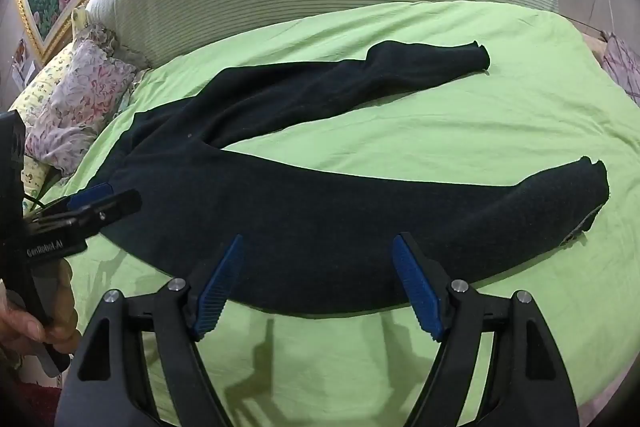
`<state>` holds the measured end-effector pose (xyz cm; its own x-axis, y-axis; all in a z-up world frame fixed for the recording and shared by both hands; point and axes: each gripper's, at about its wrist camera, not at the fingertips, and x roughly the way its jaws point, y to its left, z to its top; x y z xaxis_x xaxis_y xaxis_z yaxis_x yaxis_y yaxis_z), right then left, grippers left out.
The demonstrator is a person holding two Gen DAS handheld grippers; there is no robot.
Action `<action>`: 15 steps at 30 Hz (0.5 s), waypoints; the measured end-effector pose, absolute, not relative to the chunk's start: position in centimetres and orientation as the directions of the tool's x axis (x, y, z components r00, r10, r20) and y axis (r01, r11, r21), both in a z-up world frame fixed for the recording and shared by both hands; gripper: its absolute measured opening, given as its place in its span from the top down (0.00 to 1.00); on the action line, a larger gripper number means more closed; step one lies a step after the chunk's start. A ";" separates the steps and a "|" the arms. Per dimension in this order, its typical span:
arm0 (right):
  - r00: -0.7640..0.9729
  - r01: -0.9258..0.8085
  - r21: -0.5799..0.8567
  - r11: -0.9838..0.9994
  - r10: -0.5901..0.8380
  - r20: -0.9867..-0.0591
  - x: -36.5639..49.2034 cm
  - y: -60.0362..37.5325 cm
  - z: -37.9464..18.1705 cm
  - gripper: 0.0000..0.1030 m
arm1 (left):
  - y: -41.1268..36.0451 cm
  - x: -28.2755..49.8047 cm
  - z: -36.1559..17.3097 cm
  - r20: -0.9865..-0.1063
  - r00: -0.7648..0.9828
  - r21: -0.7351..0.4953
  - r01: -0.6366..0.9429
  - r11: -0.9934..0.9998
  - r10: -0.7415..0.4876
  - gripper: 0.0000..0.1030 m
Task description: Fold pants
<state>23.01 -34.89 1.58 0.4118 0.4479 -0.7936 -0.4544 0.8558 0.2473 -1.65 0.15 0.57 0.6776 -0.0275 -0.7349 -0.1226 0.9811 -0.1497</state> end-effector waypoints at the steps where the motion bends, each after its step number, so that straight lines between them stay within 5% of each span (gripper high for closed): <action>1: 0.412 -0.454 0.249 0.856 0.449 -0.793 23.0 -34.9 1.7 0.25 | 0.2 -1.9 0.6 -0.736 0.676 -0.141 -0.120 0.983 -0.023 0.07; 15: 0.445 -0.478 0.261 0.839 0.487 -0.751 22.0 -34.0 1.4 0.25 | 0.4 -1.4 0.7 -0.753 0.658 -0.105 -0.147 0.984 0.018 0.07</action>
